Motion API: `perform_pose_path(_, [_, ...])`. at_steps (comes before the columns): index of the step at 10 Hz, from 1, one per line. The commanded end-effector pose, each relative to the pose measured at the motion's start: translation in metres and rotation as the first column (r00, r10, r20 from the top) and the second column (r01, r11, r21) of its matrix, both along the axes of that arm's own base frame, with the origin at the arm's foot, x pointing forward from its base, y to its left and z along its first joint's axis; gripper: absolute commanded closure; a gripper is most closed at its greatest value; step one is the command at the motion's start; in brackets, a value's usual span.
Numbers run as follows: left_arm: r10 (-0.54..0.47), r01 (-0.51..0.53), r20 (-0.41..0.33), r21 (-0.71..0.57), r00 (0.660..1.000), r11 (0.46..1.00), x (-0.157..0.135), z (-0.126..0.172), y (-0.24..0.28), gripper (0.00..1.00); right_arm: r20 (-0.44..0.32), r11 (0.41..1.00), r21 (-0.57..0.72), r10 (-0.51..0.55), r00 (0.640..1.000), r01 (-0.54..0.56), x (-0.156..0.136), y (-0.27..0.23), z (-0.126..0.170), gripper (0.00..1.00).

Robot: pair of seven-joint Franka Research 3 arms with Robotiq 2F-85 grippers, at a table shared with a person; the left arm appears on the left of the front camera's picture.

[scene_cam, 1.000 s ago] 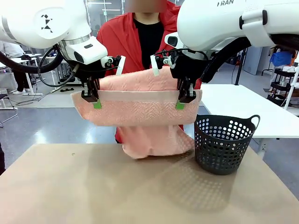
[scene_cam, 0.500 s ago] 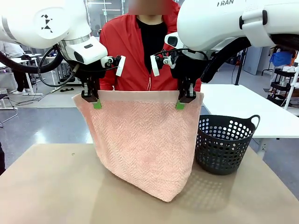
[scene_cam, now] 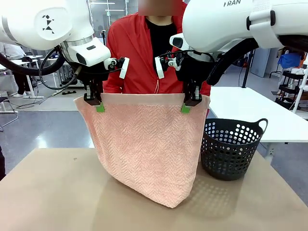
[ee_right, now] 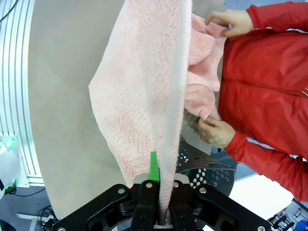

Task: Fold the towel.
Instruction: Release the end of the 100 cm Hotel Towel you were holding and grab the top end of the folded side.

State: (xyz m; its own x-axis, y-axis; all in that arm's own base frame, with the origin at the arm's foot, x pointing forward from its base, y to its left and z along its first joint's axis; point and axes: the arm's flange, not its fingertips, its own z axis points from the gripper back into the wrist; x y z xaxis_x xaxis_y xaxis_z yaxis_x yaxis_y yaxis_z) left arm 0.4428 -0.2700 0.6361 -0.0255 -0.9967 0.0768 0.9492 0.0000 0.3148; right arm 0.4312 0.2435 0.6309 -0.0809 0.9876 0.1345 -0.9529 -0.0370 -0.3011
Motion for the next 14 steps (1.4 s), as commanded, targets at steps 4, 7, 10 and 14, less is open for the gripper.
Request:
perform_pose_path(4, [0.001,-0.001,0.002,-0.001,1.000,1.000,-0.0004,0.0014,0.0005,1.00,0.000,1.000,0.000,-0.001,1.000,0.001,0.0002,-0.0001,0.0000,1.00])
perform_pose_path(7, [0.001,-0.001,0.002,-0.001,1.000,1.000,-0.0004,0.0014,0.0005,1.00,0.000,1.000,0.000,-0.001,1.000,0.001,0.0002,-0.0001,0.0000,1.00])
perform_pose_path(10, [0.001,-0.001,0.002,-0.001,1.000,1.000,-0.0004,0.0014,0.0005,1.00,0.000,1.000,0.000,-0.001,1.000,0.001,0.0002,-0.0001,0.0000,1.00])
perform_pose_path(14, [0.001,-0.001,0.002,-0.001,1.000,1.000,-0.0004,0.0014,0.0005,1.00,0.000,1.000,0.000,-0.001,1.000,0.001,0.0002,-0.0001,0.0000,1.00])
